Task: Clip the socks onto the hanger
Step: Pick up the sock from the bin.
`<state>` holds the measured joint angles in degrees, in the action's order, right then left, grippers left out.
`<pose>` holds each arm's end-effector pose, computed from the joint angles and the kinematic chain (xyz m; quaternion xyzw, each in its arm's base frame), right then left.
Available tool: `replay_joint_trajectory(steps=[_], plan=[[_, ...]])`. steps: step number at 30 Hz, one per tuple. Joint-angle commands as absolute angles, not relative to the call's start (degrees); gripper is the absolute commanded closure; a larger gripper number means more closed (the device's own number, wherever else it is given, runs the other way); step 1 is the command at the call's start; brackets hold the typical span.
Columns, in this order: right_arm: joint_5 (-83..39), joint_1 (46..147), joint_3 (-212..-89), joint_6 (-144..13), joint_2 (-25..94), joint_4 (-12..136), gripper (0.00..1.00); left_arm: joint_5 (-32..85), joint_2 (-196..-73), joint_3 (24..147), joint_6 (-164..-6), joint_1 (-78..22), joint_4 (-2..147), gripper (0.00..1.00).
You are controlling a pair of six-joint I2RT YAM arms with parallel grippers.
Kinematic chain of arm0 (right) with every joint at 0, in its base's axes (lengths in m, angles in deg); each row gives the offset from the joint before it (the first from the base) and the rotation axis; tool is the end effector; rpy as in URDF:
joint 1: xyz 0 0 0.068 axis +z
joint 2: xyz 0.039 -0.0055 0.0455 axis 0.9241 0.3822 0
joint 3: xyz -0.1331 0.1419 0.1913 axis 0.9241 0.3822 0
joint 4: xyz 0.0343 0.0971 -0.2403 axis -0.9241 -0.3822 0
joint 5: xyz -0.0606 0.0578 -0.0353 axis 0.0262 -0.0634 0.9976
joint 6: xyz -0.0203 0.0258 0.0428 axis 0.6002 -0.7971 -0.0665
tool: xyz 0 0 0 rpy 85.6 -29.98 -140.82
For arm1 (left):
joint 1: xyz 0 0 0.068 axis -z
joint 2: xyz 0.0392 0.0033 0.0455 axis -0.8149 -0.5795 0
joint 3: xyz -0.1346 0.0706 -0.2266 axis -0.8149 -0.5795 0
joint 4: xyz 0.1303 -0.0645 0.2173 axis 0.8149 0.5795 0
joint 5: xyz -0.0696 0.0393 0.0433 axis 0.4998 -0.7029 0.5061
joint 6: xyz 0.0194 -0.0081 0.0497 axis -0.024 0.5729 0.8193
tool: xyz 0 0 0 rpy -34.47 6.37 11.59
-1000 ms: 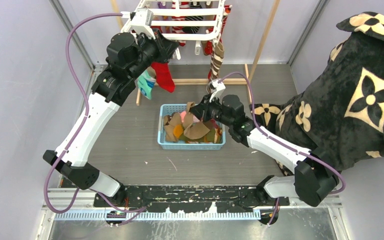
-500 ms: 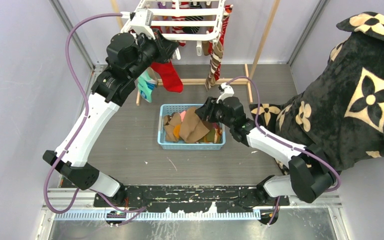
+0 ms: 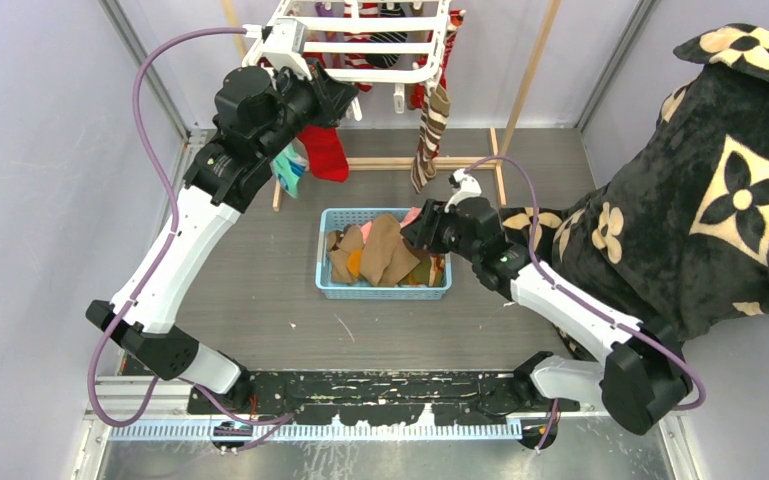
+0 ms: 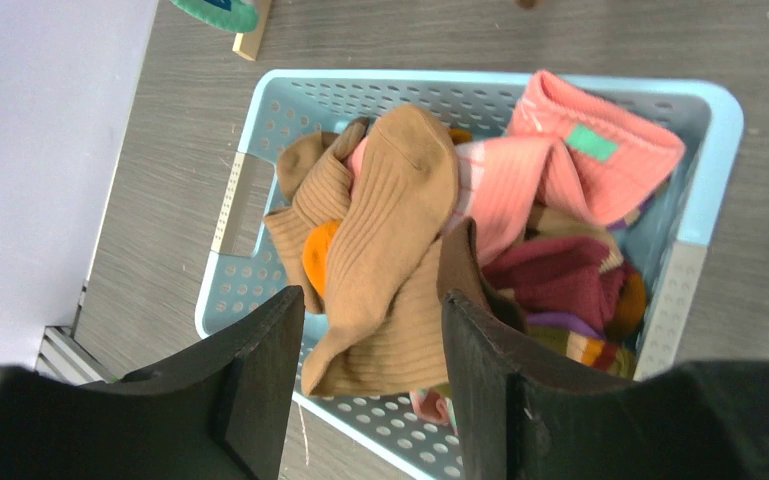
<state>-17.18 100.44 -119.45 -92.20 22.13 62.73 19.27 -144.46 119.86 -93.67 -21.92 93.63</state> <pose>0.2271 0.1491 0.2695 -0.0105 0.8379 0.3141 0.4462 0.2648 -0.1706 0.5250 0.0799 0.6889 -0.3283 0.6413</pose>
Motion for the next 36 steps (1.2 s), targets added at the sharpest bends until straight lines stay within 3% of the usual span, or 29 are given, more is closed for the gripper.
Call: replay_joint_trajectory(steps=[1, 27, 36], plan=[[-15.6, 99.8, -115.5, -97.6, 18.3, 61.6, 0.43, 19.7, -141.9, 119.9, -93.6, -21.6, 92.8, 1.0], [-19.6, 97.1, -109.4, -100.2, 24.6, 71.3, 0.47, 19.6, -141.9, 120.4, -93.8, -21.6, 93.0, 1.0], [-23.5, 96.2, -107.8, -101.7, 26.1, 80.6, 0.62, 19.7, -142.0, 120.4, -93.9, -21.6, 92.9, 1.0]])
